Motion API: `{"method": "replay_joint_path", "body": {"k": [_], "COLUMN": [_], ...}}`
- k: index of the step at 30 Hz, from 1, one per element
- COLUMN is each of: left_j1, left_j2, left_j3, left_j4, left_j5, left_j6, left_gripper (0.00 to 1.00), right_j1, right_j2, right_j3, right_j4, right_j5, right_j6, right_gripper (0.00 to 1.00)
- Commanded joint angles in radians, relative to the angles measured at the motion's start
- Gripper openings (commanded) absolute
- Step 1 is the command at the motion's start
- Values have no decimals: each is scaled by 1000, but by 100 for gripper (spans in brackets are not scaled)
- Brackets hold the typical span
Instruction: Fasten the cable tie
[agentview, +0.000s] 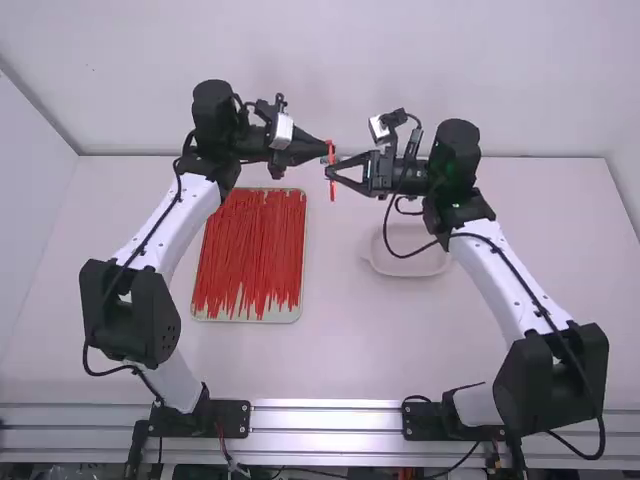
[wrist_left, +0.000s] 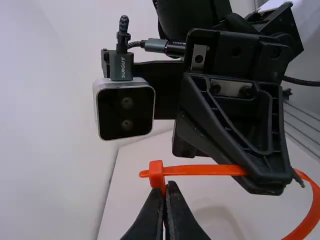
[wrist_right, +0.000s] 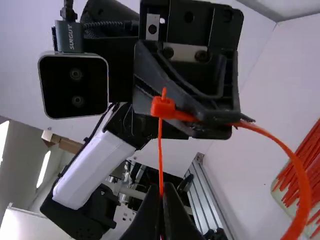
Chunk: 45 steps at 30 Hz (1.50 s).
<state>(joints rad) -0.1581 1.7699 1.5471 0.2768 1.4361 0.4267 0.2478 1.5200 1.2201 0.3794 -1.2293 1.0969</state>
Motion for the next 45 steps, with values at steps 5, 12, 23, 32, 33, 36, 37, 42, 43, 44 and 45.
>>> {"method": "replay_joint_path", "body": {"k": [5, 12, 23, 32, 33, 36, 37, 42, 43, 44, 45], "left_j1": [-12, -12, -41, -52, -52, -50, -53, -58, -58, -58, -58], "left_j2": [-14, -14, -14, -16, -16, -16, -16, -16, -16, -16, -16], "left_j3": [2, 2, 2, 2, 2, 2, 2, 2, 2, 2, 2], "left_j4": [-26, -37, -154, -93, -64, -18, 15, 14, 9, 1, -11], "left_j5": [58, 107, 127, 127, 127, 127, 130, 130, 130, 130, 131], "left_j6": [46, 46, 144, 116, 85, 35, 9, 8, 8, 8, 9], "left_gripper": [2, 2, 2, 2, 2, 2, 2, 2, 2, 2, 2], "right_j1": [-8, -20, -47, -58, -57, -58, -57, -60, -60, -60, -60], "right_j2": [-3, -3, -3, -3, -3, -3, -3, -3, -3, -3, -3], "right_j3": [23, 23, 23, 23, 23, 23, 23, 23, 23, 23, 23], "right_j4": [9, 9, 95, 37, 31, 23, 28, 29, 33, 36, 43], "right_j5": [44, 71, 89, 101, 102, 103, 101, 106, 110, 112, 113], "right_j6": [6, 7, 51, 35, 30, 28, 28, 28, 28, 28, 29], "right_gripper": [0, 0, 0, 0, 0, 0, 0, 0, 0, 0, 0]}}
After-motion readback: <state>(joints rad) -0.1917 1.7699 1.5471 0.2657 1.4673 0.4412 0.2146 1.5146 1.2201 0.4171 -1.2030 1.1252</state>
